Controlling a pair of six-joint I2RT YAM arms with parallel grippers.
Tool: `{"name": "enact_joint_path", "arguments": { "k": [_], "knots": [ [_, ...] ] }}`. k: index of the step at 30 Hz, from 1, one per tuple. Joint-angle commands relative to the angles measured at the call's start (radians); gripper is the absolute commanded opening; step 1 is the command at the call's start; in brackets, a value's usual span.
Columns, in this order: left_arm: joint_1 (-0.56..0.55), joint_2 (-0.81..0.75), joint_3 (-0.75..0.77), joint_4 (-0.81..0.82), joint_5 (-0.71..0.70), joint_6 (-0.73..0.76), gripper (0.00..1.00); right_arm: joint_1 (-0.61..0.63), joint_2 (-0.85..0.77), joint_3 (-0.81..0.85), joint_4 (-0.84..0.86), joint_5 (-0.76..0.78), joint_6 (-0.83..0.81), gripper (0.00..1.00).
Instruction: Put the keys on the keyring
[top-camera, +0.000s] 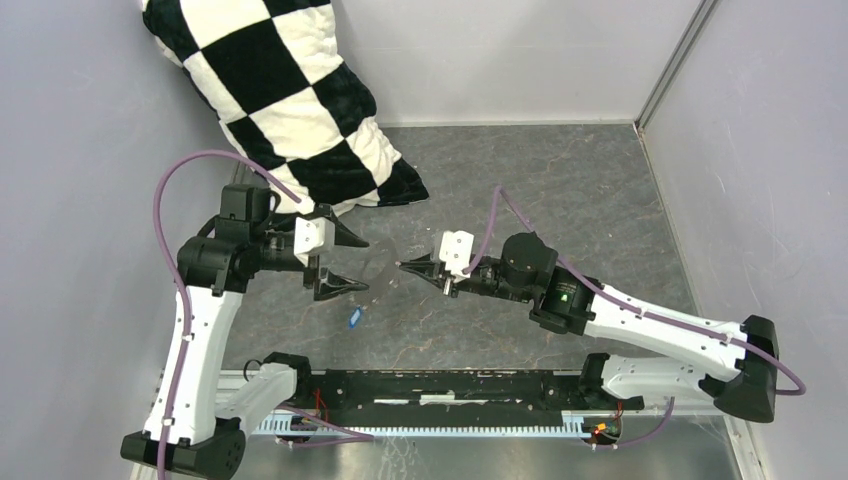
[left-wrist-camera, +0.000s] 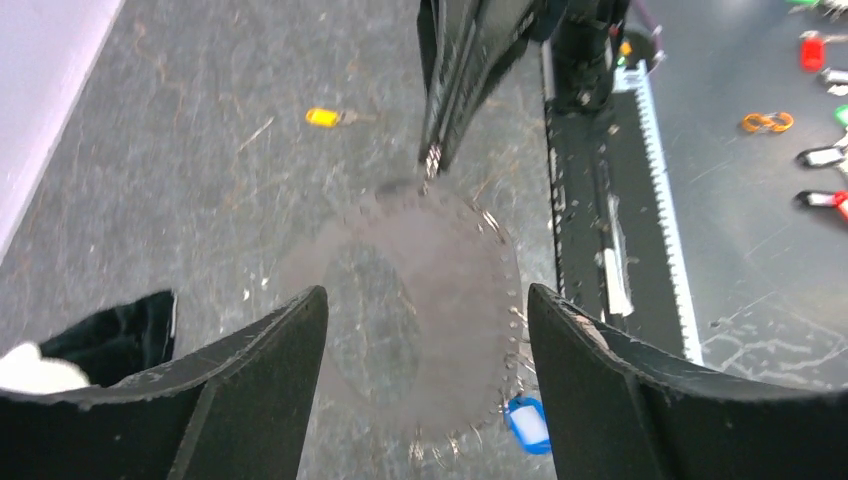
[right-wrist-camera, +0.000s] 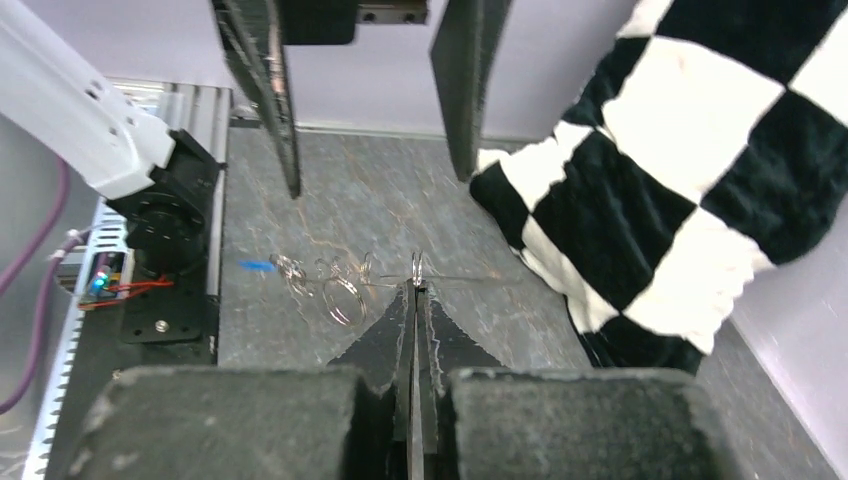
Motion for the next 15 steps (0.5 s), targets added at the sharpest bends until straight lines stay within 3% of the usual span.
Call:
{"name": "enact_joint_path", "arguments": {
  "k": [1,4,12,15],
  "knots": [
    [-0.039,-0.005,0.076,0.061,0.115,-0.145,0.78,0.056,-0.024,0.085,0.039,0.013,-0.029,0.01],
    [-0.058,-0.01,0.082,0.076,0.129,-0.192,0.75,0.08,-0.016,0.101,0.039,-0.002,-0.029,0.0],
    [-0.1,0.003,0.092,0.075,0.137,-0.221,0.53,0.122,0.0,0.127,0.054,-0.023,-0.016,0.01],
    [-0.107,0.002,0.098,0.074,0.156,-0.227,0.5,0.126,0.001,0.128,0.064,-0.028,-0.009,0.0]
  ]
}}
